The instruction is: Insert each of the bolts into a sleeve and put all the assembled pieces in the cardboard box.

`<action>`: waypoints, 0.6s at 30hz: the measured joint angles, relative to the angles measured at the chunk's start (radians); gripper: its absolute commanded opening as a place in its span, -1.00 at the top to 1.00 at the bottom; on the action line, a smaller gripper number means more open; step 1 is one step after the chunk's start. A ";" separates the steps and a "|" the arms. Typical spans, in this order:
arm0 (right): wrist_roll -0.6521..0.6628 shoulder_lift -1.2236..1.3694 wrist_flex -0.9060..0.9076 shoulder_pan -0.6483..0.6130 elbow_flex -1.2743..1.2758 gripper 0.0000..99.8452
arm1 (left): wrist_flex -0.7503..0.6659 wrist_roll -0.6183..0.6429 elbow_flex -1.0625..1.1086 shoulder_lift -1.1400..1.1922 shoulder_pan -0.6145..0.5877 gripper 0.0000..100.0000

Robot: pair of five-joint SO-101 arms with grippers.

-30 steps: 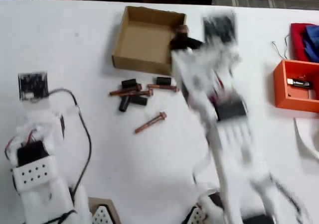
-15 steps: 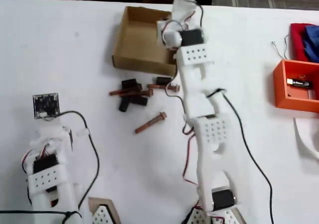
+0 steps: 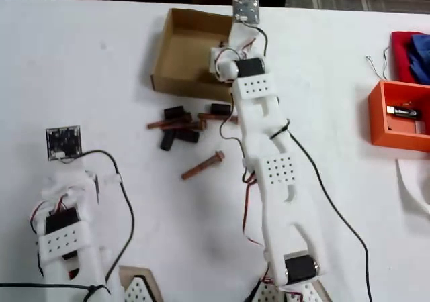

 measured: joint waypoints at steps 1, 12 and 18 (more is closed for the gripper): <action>0.000 0.000 -0.005 -0.002 0.002 0.96 | 0.000 0.000 0.000 0.000 0.000 0.80; 0.000 -0.002 -0.015 -0.003 0.054 0.96 | 0.000 0.000 0.000 0.000 -0.002 0.80; 0.000 -0.002 -0.046 -0.005 0.117 0.96 | 0.000 0.000 0.000 0.000 -0.002 0.80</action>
